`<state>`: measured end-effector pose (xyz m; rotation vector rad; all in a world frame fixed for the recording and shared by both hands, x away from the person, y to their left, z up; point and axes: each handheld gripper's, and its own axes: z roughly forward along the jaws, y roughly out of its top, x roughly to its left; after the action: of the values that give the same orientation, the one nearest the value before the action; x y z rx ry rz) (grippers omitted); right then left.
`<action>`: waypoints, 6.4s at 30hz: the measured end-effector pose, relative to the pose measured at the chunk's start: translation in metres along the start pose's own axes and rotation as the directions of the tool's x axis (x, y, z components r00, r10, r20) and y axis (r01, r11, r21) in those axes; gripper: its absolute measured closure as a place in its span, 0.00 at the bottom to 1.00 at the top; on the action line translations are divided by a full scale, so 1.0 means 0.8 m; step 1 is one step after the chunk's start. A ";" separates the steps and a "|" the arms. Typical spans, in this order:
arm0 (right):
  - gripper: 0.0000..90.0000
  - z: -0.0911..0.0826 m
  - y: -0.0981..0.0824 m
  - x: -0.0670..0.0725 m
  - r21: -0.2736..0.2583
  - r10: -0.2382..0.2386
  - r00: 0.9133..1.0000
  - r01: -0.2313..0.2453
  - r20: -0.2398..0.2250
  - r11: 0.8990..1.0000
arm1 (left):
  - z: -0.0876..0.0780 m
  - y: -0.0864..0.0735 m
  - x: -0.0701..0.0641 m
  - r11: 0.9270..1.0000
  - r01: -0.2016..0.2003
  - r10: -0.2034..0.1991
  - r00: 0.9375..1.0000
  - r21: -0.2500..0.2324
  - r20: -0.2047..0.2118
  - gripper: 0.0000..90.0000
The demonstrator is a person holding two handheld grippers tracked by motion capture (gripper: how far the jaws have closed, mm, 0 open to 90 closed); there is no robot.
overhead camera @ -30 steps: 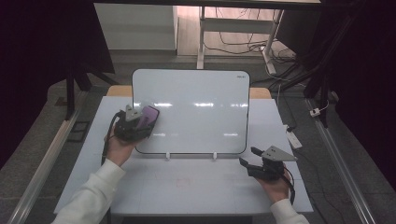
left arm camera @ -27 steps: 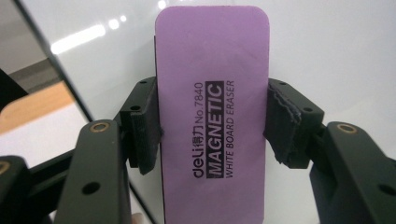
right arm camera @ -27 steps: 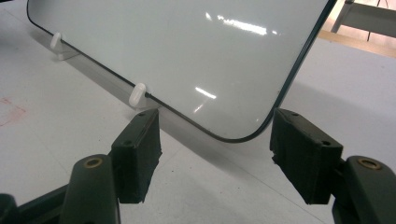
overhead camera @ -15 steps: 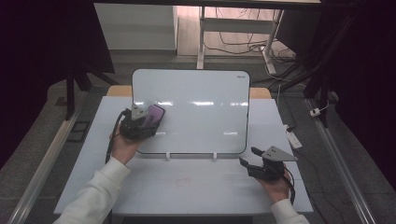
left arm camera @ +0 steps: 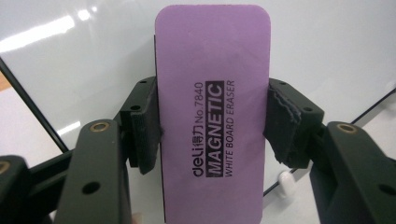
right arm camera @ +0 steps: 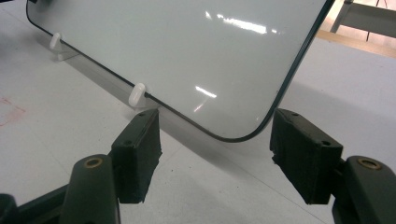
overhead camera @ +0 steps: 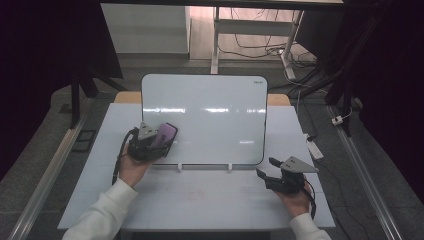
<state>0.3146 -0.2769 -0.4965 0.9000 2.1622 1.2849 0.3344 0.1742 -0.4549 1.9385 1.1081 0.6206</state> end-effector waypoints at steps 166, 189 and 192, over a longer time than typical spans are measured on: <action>0.67 0.062 0.243 -0.018 0.028 0.200 0.923 -0.221 0.329 0.975 | -0.089 -0.125 0.022 0.993 0.113 -0.114 0.992 0.035 0.050 0.31; 0.38 0.003 0.175 -0.008 -0.065 0.050 0.991 -0.042 0.124 0.997 | -0.088 -0.125 0.022 0.994 0.099 -0.102 0.992 0.036 0.074 0.30; 0.37 -0.002 0.150 -0.008 -0.067 0.040 0.997 -0.035 0.069 0.997 | -0.087 -0.125 0.020 0.994 0.097 -0.100 0.992 0.041 0.077 0.30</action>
<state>0.3530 -0.2408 -0.3887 0.9486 2.0466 1.3147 0.2446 0.2456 -0.4987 1.9105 1.1652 0.4694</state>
